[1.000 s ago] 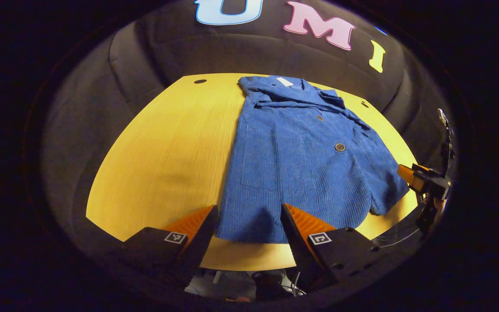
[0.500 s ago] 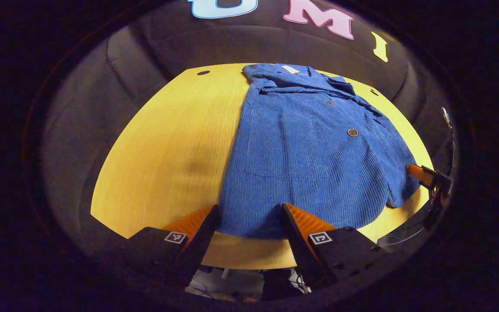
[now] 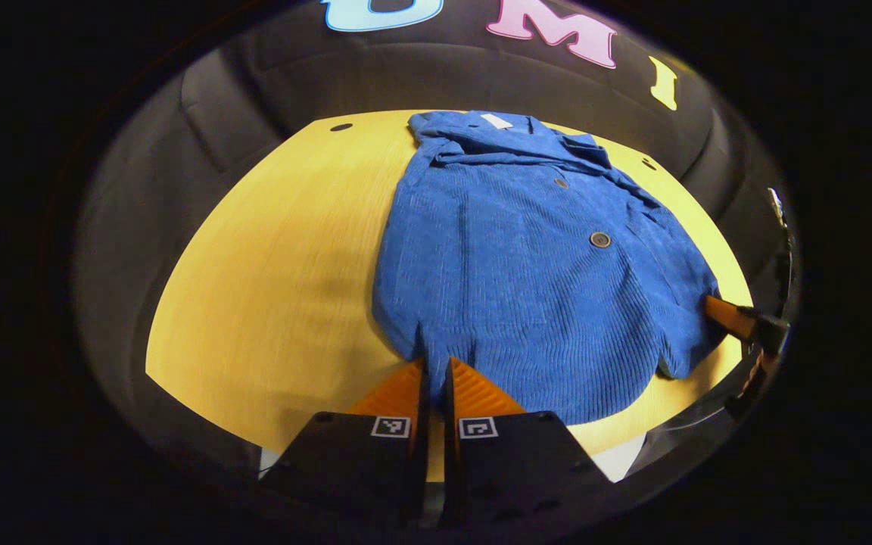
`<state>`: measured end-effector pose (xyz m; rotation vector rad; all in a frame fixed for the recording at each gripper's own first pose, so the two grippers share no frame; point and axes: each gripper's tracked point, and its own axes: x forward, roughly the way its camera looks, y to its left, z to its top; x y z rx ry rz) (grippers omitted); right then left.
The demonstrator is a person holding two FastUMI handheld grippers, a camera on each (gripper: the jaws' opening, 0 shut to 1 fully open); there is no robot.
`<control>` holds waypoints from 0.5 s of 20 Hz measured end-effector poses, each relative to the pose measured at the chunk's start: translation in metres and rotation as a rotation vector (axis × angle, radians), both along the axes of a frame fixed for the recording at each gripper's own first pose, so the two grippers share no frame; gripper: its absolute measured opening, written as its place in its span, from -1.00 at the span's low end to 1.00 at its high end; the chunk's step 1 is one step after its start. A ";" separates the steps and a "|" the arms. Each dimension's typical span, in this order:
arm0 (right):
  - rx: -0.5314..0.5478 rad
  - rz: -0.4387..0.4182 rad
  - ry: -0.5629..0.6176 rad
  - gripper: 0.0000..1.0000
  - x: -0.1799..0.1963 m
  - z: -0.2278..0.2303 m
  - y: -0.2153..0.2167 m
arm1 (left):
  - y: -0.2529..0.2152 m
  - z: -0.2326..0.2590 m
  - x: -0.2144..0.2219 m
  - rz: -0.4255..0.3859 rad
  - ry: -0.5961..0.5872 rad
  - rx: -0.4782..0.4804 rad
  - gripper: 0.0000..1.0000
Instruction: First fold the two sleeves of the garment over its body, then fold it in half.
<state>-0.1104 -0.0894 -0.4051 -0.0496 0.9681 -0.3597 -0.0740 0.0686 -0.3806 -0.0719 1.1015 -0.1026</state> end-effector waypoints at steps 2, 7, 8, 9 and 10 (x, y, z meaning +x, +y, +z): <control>-0.013 0.075 0.005 -0.92 0.001 0.000 0.003 | -0.011 0.001 0.003 -0.033 -0.018 -0.038 -0.95; 0.105 0.047 -0.016 -0.98 0.002 -0.003 0.005 | -0.024 0.003 0.009 -0.032 -0.026 -0.143 -1.00; 0.096 0.041 -0.018 -0.97 0.003 0.000 0.001 | -0.025 0.004 0.008 -0.031 -0.026 -0.151 -1.00; 0.091 0.035 -0.021 -0.98 0.005 0.003 -0.002 | -0.023 0.005 0.008 -0.028 -0.025 -0.150 -1.00; 0.091 0.032 -0.034 -0.98 0.010 0.009 -0.003 | -0.019 0.006 0.011 -0.027 -0.029 -0.142 -1.00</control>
